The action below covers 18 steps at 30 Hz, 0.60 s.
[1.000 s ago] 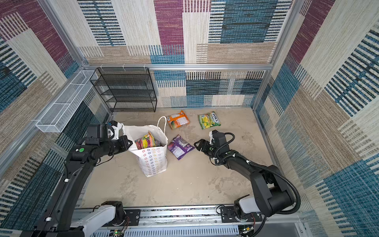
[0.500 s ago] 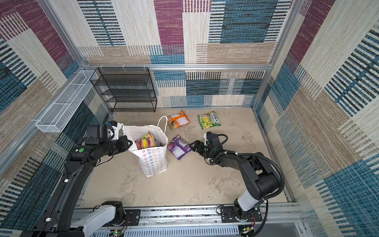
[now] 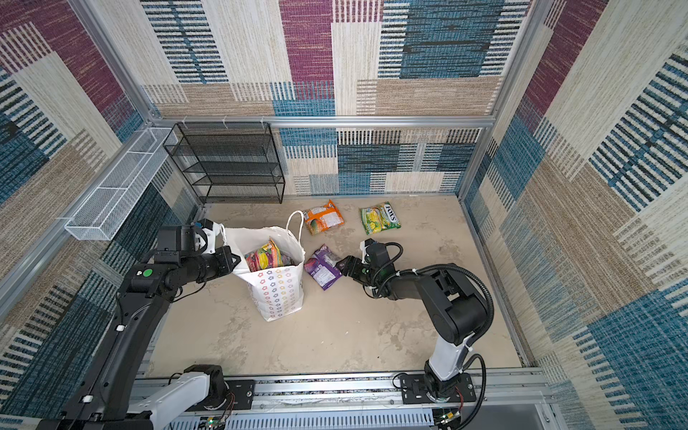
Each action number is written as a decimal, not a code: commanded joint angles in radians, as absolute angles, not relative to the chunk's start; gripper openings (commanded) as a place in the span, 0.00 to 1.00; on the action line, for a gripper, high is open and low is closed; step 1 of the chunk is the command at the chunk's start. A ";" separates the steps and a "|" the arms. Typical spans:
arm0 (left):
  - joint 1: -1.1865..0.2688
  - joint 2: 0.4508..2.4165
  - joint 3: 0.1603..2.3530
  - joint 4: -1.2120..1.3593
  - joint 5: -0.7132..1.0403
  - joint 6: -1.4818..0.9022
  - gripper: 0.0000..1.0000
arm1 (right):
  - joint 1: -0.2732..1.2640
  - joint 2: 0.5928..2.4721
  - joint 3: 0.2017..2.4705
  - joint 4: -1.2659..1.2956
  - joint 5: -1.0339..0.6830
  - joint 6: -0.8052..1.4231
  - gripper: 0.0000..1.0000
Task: Place the snacks into the paper bag
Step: 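Close the right gripper on the edge of the purple packet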
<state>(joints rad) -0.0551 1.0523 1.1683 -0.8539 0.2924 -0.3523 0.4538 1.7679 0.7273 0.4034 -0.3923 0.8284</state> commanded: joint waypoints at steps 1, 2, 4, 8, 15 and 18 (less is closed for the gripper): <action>-0.055 1.049 1.167 -0.821 0.298 -0.331 0.00 | 0.456 1.793 0.740 0.454 -0.387 0.842 0.73; -0.054 1.050 1.167 -0.822 0.298 -0.331 0.00 | 0.456 1.798 0.738 0.454 -0.384 0.849 0.71; -0.055 1.053 1.167 -0.821 0.300 -0.333 0.00 | 0.457 1.801 0.732 0.458 -0.381 0.861 0.69; -0.056 1.052 1.169 -0.820 0.304 -0.333 0.00 | 0.457 1.815 0.746 0.447 -0.370 0.869 0.65; -0.055 1.052 1.169 -0.823 0.293 -0.329 0.00 | 0.456 1.885 0.780 0.510 -0.403 0.880 0.49; -0.055 1.051 1.169 -0.822 0.294 -0.330 0.00 | 0.456 1.901 0.786 0.513 -0.389 0.885 0.42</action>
<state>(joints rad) -0.0551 1.0538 1.1683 -0.8536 0.2943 -0.3519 0.4549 1.8881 0.7818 0.4961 -0.3923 0.8669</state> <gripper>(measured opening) 0.063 0.431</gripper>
